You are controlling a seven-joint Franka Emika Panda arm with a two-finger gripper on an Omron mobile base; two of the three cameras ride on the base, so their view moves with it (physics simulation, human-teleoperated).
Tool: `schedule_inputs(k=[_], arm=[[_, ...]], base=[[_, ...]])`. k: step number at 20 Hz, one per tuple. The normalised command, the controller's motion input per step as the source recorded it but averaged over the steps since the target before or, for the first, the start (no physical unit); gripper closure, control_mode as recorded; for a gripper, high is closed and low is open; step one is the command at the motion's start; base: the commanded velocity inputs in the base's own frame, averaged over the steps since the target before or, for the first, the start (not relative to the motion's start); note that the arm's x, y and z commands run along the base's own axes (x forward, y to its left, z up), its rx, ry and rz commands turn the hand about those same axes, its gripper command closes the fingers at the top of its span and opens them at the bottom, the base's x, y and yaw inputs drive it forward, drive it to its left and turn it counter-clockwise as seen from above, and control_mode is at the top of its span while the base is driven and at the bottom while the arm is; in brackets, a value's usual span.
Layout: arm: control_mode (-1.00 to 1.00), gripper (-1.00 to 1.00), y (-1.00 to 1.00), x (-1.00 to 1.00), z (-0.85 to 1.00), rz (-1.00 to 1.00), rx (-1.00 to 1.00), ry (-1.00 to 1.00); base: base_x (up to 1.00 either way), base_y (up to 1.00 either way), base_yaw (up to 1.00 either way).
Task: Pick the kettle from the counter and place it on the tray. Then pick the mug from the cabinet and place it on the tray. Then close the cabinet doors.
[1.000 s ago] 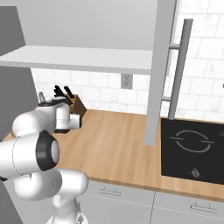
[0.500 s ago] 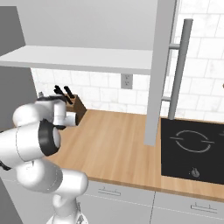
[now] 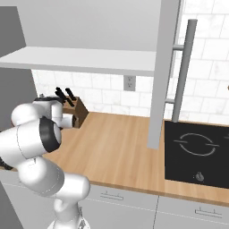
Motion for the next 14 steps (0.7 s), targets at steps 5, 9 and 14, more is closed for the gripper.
schedule_inputs(k=[5,9,14], arm=[[-1.0,1.0,0.0,0.0,0.0,0.0,0.0,-0.02],[-1.0,1.0,-0.04,0.01,-0.01,0.0,0.0,0.02],[-1.0,1.0,-0.04,0.12,-0.11,-0.01,0.0,0.03]], base=[[0.0,0.0,0.0],[0.0,0.0,0.0],[0.0,0.0,0.0]])
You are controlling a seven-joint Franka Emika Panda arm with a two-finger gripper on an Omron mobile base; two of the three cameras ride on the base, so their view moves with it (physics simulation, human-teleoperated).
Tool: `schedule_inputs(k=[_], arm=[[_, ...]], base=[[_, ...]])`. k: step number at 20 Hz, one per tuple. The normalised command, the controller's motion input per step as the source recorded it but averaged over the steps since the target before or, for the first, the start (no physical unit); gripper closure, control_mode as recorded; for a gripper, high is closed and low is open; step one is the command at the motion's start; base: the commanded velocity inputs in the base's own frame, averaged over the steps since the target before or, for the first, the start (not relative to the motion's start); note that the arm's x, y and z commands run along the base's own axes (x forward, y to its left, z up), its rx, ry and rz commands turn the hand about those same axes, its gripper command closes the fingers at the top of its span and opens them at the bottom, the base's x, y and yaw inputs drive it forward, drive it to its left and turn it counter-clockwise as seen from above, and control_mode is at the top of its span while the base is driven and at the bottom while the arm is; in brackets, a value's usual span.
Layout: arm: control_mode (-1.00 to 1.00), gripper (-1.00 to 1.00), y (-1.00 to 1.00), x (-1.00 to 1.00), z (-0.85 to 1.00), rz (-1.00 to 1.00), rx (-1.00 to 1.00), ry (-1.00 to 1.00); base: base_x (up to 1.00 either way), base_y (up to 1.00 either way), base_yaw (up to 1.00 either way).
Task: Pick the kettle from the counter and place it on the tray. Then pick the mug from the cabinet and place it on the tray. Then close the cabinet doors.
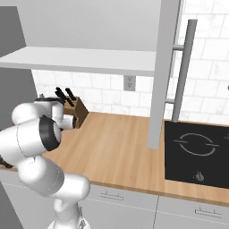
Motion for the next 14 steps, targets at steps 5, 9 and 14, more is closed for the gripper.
schedule_inputs(k=[5,9,14], arm=[[-1.0,1.0,-0.05,0.17,-0.21,0.0,0.0,0.0],[-1.0,1.0,-0.04,0.18,-0.21,0.0,0.0,0.0],[-1.0,1.0,-0.04,0.22,-0.14,0.0,0.0,0.0]], base=[[0.0,0.0,0.0],[0.0,0.0,0.0],[0.0,0.0,0.0]])
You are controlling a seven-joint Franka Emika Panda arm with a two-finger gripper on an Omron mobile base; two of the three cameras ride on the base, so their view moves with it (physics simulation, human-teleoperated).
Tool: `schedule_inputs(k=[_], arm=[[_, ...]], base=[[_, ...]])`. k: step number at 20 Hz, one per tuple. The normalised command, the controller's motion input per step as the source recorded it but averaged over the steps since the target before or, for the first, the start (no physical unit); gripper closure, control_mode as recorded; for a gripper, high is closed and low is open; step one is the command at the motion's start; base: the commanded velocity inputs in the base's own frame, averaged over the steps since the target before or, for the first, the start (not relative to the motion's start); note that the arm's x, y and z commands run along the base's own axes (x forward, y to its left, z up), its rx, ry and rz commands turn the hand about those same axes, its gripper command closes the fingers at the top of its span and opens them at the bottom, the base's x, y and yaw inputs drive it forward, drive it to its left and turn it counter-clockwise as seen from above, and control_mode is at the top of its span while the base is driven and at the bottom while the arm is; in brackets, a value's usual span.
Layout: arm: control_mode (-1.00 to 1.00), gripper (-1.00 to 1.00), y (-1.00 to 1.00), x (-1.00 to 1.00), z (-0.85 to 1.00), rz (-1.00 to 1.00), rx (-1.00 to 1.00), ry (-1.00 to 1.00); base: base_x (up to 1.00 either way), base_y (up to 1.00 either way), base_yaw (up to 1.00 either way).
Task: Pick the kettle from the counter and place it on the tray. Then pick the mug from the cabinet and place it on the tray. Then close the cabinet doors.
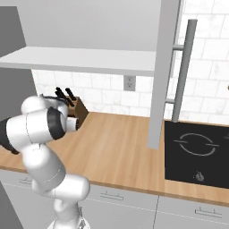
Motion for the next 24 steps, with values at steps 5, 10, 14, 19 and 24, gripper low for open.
schedule_inputs(k=[5,10,14,19,24], arm=[[-1.0,1.0,-0.03,0.22,-0.2,0.0,0.0,0.0],[-1.0,1.0,0.0,0.19,-0.16,0.0,0.0,0.0],[-1.0,1.0,0.0,0.15,-0.14,0.0,0.0,0.0],[-1.0,1.0,0.0,0.14,-0.16,0.0,0.0,0.0],[-1.0,1.0,0.0,0.15,-0.15,0.0,0.0,0.0]], base=[[0.0,0.0,0.0],[0.0,0.0,0.0],[0.0,0.0,0.0],[0.0,0.0,0.0],[0.0,0.0,0.0]])
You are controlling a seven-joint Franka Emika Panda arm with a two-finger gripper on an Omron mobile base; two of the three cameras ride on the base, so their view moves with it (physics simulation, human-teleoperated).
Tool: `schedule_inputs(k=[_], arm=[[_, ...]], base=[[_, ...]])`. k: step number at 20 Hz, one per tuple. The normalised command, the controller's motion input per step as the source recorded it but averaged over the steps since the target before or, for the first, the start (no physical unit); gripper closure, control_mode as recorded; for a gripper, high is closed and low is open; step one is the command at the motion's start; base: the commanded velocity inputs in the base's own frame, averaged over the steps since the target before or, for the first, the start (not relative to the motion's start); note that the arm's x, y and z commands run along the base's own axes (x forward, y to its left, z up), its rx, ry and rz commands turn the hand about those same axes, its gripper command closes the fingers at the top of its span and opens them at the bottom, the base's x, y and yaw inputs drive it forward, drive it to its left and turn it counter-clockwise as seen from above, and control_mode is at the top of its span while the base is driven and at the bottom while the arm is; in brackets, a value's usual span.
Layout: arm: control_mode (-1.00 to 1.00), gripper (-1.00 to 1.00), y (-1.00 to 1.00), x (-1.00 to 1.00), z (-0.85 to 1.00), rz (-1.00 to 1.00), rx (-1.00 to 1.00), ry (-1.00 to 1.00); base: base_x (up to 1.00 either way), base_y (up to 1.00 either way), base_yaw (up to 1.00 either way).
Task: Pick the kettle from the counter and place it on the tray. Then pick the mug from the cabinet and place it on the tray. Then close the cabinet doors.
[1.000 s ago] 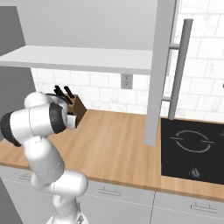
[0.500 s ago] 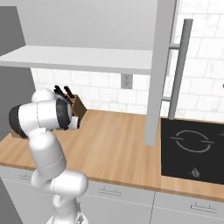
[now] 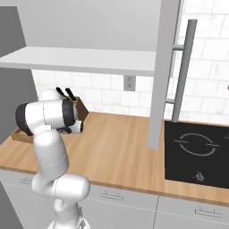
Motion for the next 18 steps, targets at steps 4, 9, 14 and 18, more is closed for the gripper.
schedule_inputs(k=[4,9,14,18], arm=[[-1.0,1.0,0.0,0.12,-0.14,0.0,0.0,0.0],[-1.0,1.0,0.0,0.09,-0.13,0.0,0.0,0.0],[-1.0,-1.0,0.0,0.03,-0.16,0.0,0.0,0.0],[-1.0,-1.0,0.0,0.0,-0.14,0.0,0.0,0.0]], base=[[0.0,0.0,0.0],[0.0,0.0,0.0],[0.0,0.0,0.0],[0.0,0.0,0.0]])
